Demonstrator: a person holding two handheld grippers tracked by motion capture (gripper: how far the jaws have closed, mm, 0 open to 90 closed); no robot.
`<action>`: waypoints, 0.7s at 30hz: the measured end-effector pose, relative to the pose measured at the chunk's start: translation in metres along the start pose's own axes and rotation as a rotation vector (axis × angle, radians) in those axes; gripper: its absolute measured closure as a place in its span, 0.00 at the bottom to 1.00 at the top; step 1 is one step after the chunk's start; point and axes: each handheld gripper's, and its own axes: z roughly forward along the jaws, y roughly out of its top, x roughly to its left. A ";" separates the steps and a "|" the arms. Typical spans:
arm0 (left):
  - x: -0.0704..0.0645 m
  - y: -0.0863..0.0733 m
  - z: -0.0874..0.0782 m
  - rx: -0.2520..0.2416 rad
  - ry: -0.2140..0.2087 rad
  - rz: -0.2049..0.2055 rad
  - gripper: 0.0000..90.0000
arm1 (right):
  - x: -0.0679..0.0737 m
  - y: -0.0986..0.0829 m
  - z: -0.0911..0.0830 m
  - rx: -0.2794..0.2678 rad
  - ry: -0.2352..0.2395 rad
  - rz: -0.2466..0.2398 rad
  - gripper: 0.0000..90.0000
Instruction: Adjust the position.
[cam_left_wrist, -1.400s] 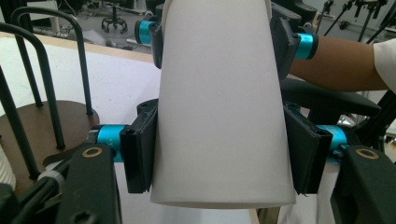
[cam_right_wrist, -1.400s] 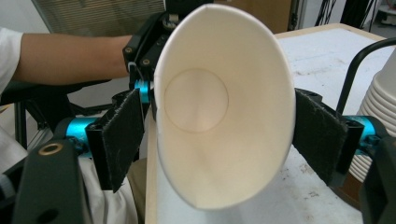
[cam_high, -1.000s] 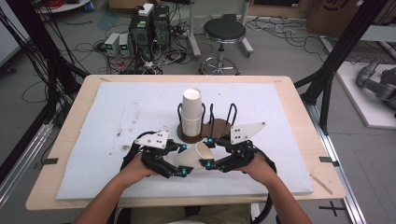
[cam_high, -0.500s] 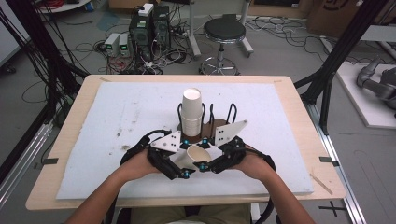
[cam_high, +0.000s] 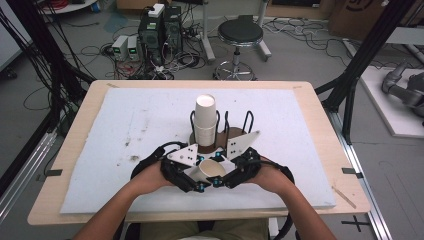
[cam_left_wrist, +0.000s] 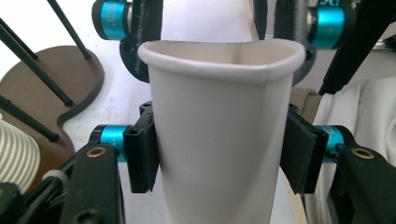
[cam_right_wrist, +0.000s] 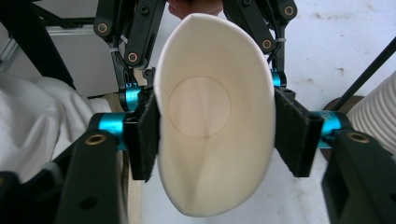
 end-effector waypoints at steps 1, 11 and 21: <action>0.000 0.000 0.001 -0.006 0.001 -0.005 0.43 | 0.000 0.000 0.000 0.000 0.000 0.000 0.41; 0.013 -0.020 -0.026 -0.255 0.130 -0.182 0.42 | -0.007 -0.017 -0.027 -0.229 -0.147 0.106 0.24; 0.021 -0.038 -0.080 -0.508 0.366 -0.262 0.42 | -0.014 -0.051 -0.063 -0.273 -0.433 0.192 0.24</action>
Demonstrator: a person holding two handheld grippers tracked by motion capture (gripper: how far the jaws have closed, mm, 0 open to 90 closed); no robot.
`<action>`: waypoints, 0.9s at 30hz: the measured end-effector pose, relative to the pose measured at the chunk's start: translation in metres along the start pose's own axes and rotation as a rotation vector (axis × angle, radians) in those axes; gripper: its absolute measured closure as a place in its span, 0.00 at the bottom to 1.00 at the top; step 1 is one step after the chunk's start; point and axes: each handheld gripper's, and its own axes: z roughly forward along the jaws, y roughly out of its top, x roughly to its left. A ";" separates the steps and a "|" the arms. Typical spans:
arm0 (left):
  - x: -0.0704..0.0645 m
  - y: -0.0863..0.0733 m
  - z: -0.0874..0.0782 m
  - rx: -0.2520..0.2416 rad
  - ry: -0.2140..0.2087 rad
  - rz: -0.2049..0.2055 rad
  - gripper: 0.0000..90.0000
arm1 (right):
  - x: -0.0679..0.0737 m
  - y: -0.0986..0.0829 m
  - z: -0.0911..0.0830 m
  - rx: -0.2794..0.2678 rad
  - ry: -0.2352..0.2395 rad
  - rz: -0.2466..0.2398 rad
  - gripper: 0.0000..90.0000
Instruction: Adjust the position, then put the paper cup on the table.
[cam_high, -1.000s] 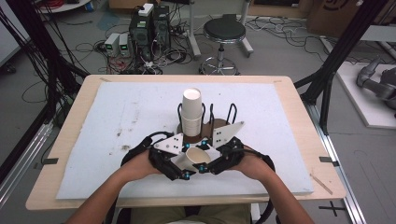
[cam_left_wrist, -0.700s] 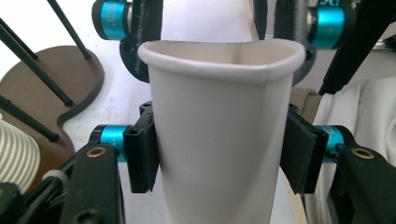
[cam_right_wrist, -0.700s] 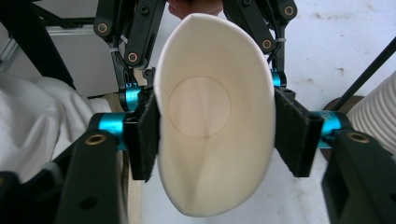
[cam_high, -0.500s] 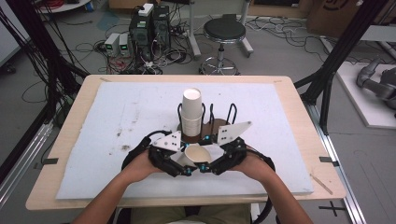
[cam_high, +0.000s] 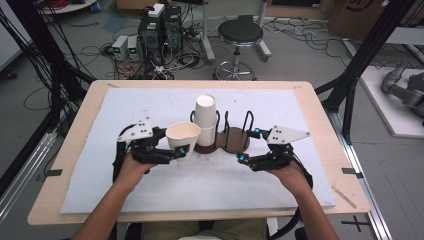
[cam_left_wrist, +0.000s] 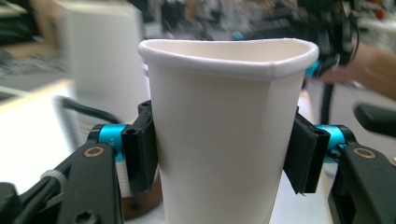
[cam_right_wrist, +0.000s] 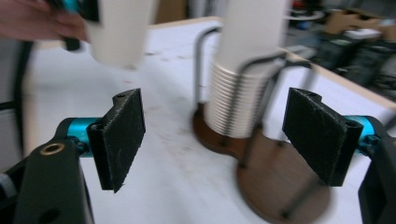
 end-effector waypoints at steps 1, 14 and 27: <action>0.001 0.001 -0.002 -0.010 0.012 0.000 0.42 | -0.002 -0.003 -0.004 0.005 -0.031 0.002 0.24; 0.018 0.010 -0.033 -0.119 0.116 -0.024 0.42 | -0.007 -0.014 -0.022 0.024 -0.129 0.014 0.24; 0.054 0.005 -0.045 -0.198 0.181 -0.028 0.41 | -0.009 -0.014 -0.022 0.024 -0.130 0.017 0.24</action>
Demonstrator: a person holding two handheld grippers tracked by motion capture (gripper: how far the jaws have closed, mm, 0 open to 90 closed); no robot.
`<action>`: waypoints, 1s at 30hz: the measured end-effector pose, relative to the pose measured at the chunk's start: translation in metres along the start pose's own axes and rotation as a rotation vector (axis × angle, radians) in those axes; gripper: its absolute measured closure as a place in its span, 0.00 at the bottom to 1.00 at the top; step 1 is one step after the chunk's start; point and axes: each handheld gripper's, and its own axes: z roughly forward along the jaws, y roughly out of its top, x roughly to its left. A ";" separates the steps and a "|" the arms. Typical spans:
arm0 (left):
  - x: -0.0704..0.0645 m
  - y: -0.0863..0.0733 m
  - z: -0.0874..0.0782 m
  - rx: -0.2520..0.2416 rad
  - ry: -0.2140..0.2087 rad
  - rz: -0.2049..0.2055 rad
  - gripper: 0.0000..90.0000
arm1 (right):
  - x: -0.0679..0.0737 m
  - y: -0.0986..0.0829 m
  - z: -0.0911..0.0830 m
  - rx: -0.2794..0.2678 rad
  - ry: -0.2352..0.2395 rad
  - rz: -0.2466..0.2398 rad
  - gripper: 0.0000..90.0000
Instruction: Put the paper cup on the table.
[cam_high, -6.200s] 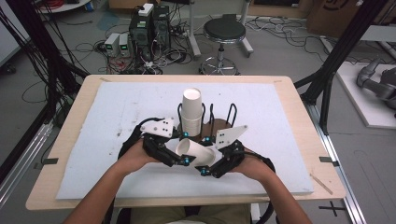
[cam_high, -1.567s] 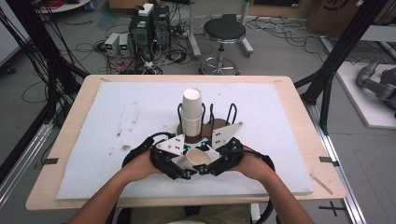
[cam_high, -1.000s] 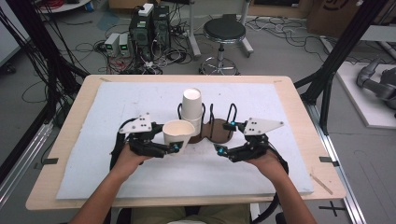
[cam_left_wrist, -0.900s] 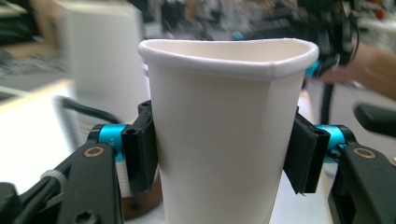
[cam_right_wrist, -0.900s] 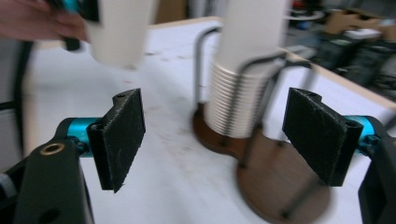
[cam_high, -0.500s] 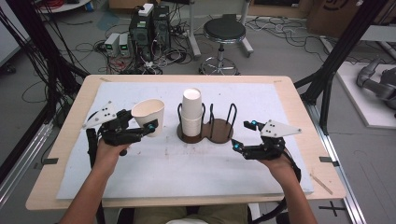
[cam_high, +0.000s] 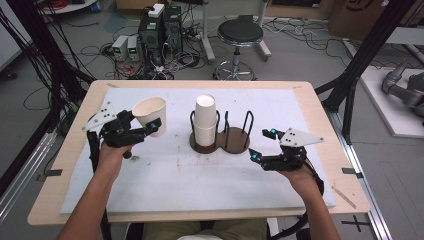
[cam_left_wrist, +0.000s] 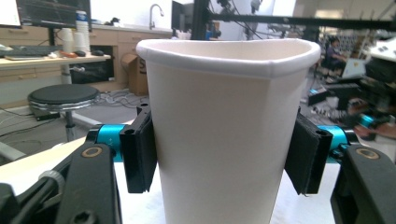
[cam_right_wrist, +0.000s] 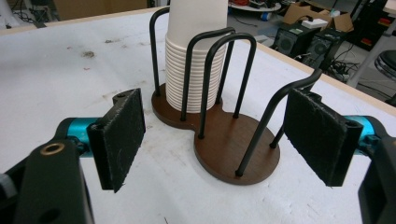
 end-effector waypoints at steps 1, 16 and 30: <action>0.006 0.001 -0.001 -0.022 0.005 -0.003 0.41 | 0.000 0.000 0.000 0.003 0.002 0.001 0.24; 0.067 -0.027 0.011 0.046 0.215 -0.048 0.39 | 0.001 -0.003 0.005 0.014 0.021 -0.001 0.24; 0.081 -0.062 0.036 0.262 0.245 -0.088 0.37 | 0.002 -0.004 0.005 0.017 0.028 0.000 0.24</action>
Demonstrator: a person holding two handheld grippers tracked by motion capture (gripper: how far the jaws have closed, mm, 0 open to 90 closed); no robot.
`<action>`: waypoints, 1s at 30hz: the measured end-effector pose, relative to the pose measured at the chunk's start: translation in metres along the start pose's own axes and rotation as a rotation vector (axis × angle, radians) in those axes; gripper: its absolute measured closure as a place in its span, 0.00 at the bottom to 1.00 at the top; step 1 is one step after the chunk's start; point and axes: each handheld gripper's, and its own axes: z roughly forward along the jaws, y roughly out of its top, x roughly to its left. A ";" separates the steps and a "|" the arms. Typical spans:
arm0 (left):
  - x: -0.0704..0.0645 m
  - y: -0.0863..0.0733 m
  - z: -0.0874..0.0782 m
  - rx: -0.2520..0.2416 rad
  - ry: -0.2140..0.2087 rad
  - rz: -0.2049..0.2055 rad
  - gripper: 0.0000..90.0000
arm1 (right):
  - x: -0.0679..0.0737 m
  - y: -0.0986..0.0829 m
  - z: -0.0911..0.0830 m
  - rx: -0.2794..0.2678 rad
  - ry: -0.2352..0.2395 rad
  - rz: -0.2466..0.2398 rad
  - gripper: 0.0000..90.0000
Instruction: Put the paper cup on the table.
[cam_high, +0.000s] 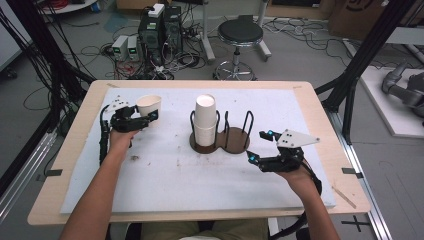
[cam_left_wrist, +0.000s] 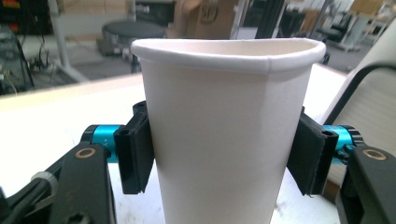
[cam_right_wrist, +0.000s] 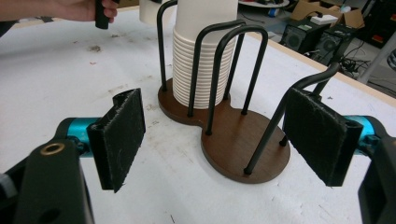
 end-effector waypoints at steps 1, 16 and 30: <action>0.000 -0.002 0.003 0.018 0.002 -0.003 0.37 | 0.000 0.000 0.000 0.001 0.001 0.001 0.24; -0.004 -0.022 0.003 0.113 0.019 0.040 0.38 | 0.000 -0.002 -0.003 -0.003 -0.003 0.006 0.24; -0.018 -0.025 -0.008 0.173 0.087 0.077 0.33 | 0.001 -0.002 -0.001 0.004 0.003 0.000 0.24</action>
